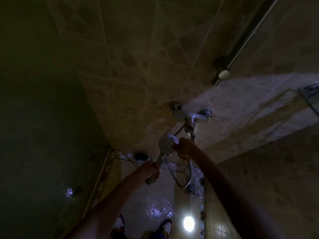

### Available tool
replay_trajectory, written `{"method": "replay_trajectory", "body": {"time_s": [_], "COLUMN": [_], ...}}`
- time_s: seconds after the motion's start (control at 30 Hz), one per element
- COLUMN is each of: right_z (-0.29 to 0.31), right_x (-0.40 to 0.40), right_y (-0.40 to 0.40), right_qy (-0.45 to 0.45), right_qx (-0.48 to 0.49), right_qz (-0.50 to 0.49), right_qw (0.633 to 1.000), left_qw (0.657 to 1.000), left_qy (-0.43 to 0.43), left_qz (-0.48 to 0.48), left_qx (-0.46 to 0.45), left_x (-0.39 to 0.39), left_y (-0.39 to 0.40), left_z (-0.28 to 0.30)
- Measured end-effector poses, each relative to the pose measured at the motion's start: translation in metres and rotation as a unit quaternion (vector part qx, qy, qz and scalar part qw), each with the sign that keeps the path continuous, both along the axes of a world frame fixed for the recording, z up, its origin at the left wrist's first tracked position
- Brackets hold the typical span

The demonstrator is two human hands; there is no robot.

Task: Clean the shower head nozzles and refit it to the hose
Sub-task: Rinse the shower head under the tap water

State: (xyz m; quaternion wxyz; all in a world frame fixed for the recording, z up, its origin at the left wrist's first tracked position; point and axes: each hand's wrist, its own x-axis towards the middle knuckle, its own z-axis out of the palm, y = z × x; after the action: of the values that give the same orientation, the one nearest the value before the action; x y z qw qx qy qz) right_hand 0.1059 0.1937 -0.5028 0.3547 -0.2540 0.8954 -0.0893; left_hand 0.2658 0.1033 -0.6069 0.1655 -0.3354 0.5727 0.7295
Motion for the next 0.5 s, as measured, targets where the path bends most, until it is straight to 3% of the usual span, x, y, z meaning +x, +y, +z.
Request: {"method": "replay_trajectory", "body": {"time_s": [0.17,0.33,0.5], "right_z": [0.003,-0.007,-0.005], "right_x": [-0.01,-0.009,0.001], "right_y": [0.006,0.017,0.002], "right_qy": [0.001,-0.016,-0.018], "right_qx": [-0.014,0.035,0.016], "right_qz": [-0.079,-0.034,-0.001], "right_qw": [0.997,0.999,1.0], "left_qw": [1.0,1.0,1.0], "left_qy": [-0.004,-0.013,-0.014], "left_qz": [0.022,0.027,-0.001], "left_qx": [0.001,-0.006,-0.005], "left_x": [-0.002,-0.005,-0.008], "left_y": [0.001,-0.001,-0.002], "left_z": [0.003,0.002,-0.001]}}
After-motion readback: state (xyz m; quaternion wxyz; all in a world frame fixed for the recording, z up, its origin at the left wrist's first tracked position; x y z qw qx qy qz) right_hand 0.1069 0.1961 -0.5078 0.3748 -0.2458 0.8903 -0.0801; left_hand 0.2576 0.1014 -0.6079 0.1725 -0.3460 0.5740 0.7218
